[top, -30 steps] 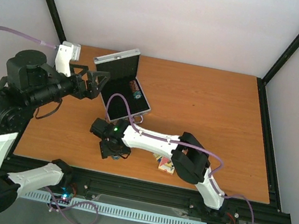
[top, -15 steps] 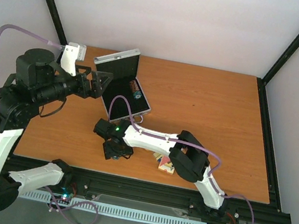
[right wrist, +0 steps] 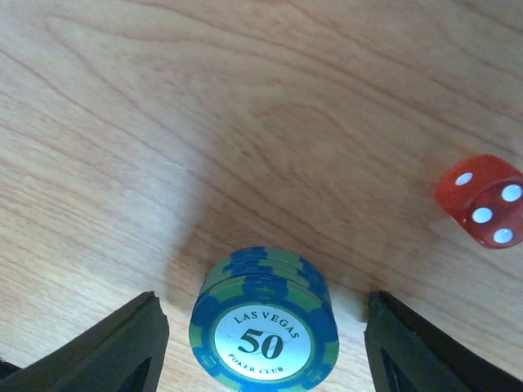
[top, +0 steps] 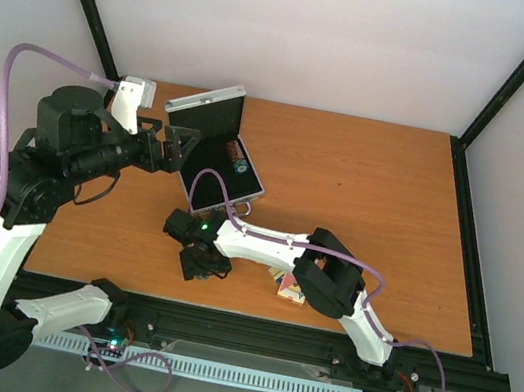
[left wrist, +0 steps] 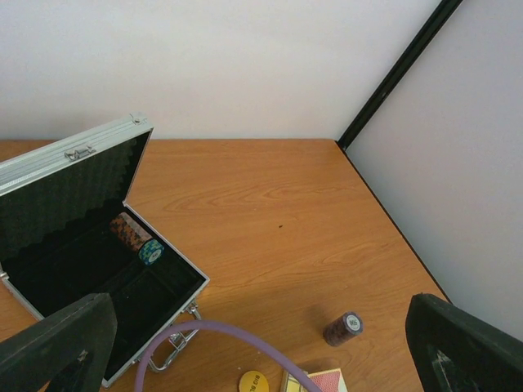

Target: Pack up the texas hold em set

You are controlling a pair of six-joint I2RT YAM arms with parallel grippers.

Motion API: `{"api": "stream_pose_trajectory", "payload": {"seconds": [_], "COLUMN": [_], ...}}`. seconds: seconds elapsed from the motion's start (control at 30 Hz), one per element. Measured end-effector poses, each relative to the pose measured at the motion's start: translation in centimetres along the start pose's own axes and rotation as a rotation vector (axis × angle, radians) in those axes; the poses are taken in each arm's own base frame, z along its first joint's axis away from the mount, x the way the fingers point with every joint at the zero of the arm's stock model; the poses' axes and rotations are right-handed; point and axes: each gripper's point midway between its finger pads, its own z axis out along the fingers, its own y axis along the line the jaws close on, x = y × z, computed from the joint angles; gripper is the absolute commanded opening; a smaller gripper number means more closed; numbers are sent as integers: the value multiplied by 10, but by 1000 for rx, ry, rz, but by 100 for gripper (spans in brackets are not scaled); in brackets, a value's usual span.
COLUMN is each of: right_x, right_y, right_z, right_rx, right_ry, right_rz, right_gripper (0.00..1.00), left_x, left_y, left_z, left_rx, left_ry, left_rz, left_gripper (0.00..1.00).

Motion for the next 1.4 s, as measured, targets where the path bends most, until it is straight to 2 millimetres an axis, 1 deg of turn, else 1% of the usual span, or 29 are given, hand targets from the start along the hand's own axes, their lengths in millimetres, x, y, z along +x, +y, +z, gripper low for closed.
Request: {"api": "stream_pose_trajectory", "payload": {"seconds": [0.2, 0.47, 0.7, 0.73, 0.83, 0.87, 0.97, 1.0, 1.13, 1.2, 1.27, 1.4], "right_x": [0, 0, 2, 2, 3, 4, 5, 5, 5, 5, 5, 5], "right_y": [-2, -4, -1, -1, -2, -3, -4, -4, -4, -4, -4, -4], "right_z": [0, 1, 3, 4, 4, 4, 4, 5, 5, 5, 4, 3], "right_rx": [8, 18, 47, 56, 76, 82, 88, 88, 89, 89, 88, 88], "right_ry": [-1, -1, 11, 14, 14, 15, 18, 18, 16, 13, 11, 9], "right_rz": [-2, -5, -27, -33, -47, -48, -46, -45, -44, -44, -44, -45], "right_gripper": [59, 58, 58, 56, 41, 39, 36, 34, 17, 10, 6, 3], "left_x": [0, 0, 0, 0, -1, -2, -2, -2, -1, 0, 0, -1], "left_y": [1, 1, 2, 2, 2, 2, 2, 3, 4, 4, 5, 5], "left_z": [0, -1, -7, -7, -11, -12, -16, -17, -20, -21, -23, -23], "left_rx": [-3, -6, -12, -12, -14, -14, -15, -16, -20, -22, -23, -28], "left_ry": [-2, -5, -19, -20, -30, -33, -44, -46, -52, -55, -59, -61], "left_rz": [0, 1, 6, 6, 7, 7, 8, 8, 8, 8, 9, 9], "left_gripper": [100, 100, 100, 100, 100, 100, 100, 100, 100, 100, 100, 100]}}
